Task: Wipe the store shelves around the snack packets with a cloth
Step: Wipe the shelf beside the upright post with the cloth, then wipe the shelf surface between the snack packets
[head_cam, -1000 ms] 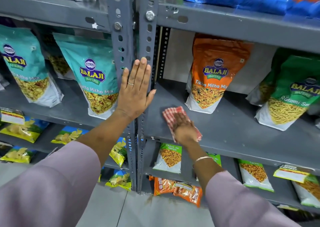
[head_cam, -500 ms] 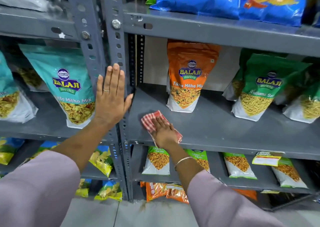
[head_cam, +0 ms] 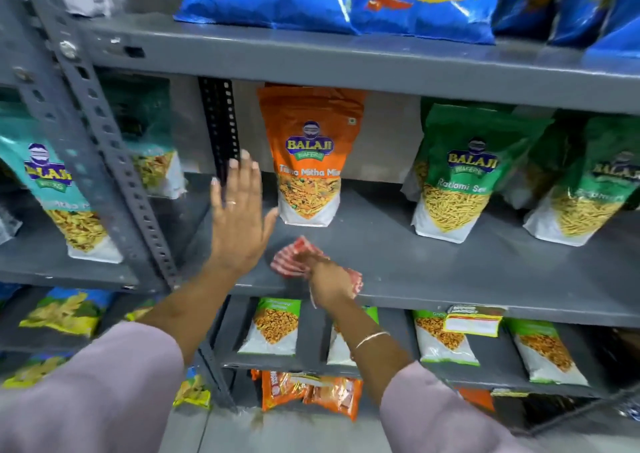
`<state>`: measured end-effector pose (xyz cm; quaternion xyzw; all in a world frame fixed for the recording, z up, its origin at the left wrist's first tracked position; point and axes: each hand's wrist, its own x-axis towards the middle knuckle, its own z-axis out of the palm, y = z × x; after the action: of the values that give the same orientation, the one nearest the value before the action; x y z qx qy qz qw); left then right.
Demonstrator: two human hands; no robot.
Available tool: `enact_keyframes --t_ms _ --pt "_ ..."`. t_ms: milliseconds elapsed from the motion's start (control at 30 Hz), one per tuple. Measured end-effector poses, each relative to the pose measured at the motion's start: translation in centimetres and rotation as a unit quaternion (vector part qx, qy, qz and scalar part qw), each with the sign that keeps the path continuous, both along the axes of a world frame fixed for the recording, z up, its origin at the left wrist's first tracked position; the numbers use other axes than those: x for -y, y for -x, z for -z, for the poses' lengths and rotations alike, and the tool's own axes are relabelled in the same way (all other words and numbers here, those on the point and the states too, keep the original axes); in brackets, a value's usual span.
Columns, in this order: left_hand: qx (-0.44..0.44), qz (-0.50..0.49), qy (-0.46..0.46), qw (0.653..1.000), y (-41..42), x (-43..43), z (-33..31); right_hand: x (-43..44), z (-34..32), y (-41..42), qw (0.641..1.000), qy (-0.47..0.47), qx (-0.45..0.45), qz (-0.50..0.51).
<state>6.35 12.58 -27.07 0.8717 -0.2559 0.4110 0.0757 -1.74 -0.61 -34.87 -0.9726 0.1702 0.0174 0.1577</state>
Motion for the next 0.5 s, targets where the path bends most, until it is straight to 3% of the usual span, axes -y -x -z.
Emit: enact_keyframes --t_ms 200,267,367,500 --pt "-0.142 0.007 -0.065 0.988 4.2 7.2 5.7 10.7 -0.8 5.4 0.982 -0.039 0.125 0.134" --pt "-0.187 0.012 -0.102 0.977 5.2 8.3 7.6 14.0 0.1 6.0 0.993 -0.030 0.079 0.081" --pt "-0.277 0.034 -0.120 0.953 6.3 9.2 10.1 14.8 0.5 5.3 0.996 0.013 -0.022 0.090" --pt "-0.343 0.049 -0.116 0.931 6.6 9.9 11.9 13.7 0.3 3.5 0.997 0.067 -0.022 0.013"
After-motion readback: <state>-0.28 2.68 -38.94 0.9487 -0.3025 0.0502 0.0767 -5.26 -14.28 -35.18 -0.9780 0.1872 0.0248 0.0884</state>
